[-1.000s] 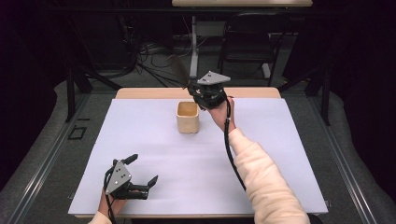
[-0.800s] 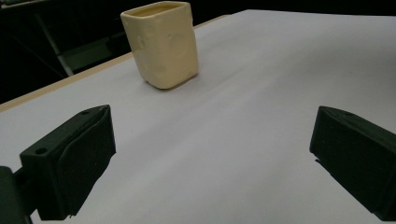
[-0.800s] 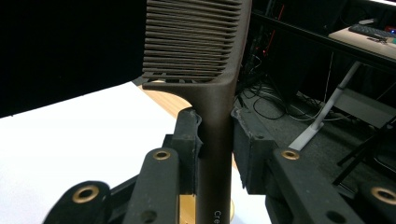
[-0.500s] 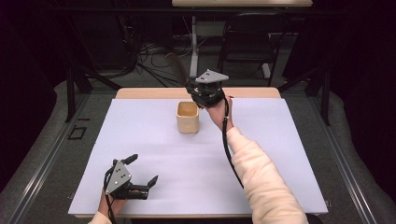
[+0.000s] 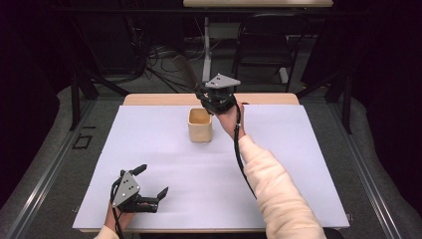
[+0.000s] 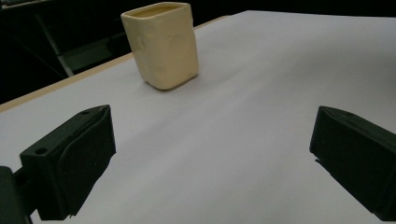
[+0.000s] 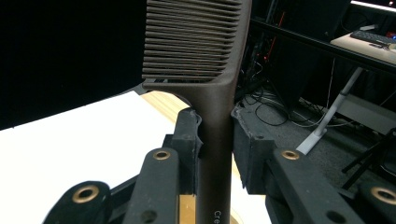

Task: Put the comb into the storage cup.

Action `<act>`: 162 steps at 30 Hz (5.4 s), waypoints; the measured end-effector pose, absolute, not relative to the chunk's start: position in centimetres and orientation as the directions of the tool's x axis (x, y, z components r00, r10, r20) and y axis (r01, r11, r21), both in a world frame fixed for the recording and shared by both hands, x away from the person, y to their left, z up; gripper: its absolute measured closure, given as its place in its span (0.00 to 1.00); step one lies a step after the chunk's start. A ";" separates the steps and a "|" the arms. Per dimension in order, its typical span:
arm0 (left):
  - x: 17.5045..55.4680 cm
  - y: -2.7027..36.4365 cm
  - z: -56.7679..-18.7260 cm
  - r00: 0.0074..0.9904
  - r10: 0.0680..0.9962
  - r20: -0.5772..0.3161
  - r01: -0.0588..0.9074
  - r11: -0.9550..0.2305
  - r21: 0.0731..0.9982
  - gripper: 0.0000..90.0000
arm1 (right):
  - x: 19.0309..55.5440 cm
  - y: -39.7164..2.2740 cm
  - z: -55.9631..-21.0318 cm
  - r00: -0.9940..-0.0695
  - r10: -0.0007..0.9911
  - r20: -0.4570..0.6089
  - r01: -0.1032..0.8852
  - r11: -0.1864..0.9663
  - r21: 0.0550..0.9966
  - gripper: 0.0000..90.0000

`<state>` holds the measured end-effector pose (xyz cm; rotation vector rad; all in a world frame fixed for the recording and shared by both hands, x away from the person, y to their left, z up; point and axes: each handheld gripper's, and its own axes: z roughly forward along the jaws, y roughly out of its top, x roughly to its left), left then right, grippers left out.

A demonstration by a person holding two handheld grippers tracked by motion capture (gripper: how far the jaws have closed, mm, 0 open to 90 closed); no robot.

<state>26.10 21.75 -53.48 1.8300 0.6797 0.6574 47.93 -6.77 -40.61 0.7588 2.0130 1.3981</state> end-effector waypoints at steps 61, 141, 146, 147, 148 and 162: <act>26.1 21.7 -53.5 0.689 0.714 0.124 0.152 -0.309 0.939 0.00 | 49.4 -4.4 -42.8 -0.701 0.704 -0.115 0.162 0.315 0.935 0.80; 26.1 21.8 -53.5 0.686 0.716 0.127 0.152 -0.312 0.938 0.00 | 49.9 -4.1 -46.0 -0.719 0.687 -0.109 0.236 0.389 0.890 0.80; 26.1 21.8 -53.5 0.686 0.716 0.129 0.152 -0.314 0.937 0.00 | 49.7 -4.2 -45.8 -0.725 0.680 -0.108 0.236 0.393 0.889 0.77; 26.1 21.8 -53.5 0.686 0.716 0.129 0.152 -0.315 0.937 0.00 | 49.6 -4.2 -45.7 -0.726 0.680 -0.105 0.235 0.389 0.891 0.75; 26.1 21.8 -53.5 0.686 0.716 0.128 0.152 -0.314 0.937 0.00 | 49.5 -4.3 -45.7 -0.727 0.678 -0.106 0.234 0.389 0.891 0.75; 26.1 21.8 -53.5 0.688 0.714 0.130 0.152 -0.317 0.936 0.00 | 48.3 -5.2 -44.5 -0.734 0.675 -0.077 0.269 0.393 0.879 0.46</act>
